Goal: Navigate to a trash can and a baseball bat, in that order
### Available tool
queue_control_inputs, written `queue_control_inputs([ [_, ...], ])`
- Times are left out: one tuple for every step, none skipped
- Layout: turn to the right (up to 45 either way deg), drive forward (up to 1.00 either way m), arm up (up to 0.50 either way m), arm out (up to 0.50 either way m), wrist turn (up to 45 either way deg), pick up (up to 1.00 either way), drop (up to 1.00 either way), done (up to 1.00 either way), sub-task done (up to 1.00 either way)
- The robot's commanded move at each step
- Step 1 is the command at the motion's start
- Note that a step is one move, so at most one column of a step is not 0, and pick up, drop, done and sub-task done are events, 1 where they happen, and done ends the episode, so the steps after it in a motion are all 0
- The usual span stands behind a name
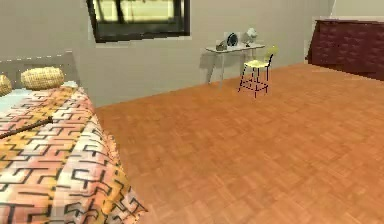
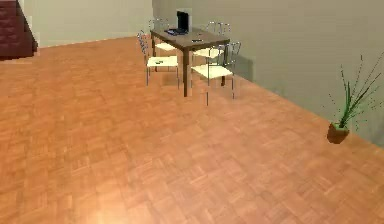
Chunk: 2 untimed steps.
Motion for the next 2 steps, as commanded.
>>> queue_control_inputs([
  [-36.0, 0.00, 0.00, 0.00, 0.0, 0.00, 0.00, 0.00, 0.00],
  [0.0, 0.60, 0.00, 0.00, 0.0, 0.00, 0.00, 0.00, 0.00],
])
